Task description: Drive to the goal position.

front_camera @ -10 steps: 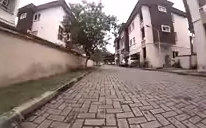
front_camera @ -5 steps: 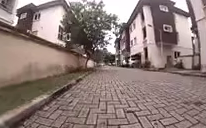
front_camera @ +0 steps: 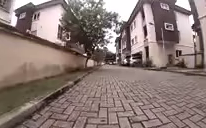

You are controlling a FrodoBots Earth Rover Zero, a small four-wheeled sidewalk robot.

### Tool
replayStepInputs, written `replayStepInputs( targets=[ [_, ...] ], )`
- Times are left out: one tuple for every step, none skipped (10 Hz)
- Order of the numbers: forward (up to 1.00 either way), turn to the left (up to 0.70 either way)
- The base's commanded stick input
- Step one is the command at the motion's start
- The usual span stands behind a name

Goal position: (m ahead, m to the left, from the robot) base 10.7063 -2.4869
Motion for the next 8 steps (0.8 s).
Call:
replayStepInputs(
  targets=[
    [0.5, 0.0],
    [0.5, 0.0],
    [0.5, 0.0],
    [0.5, 0.0],
    [0.5, 0.0],
    [0.5, 0.0],
    [0.5, 0.0],
    [0.5, 0.0]
  ],
)
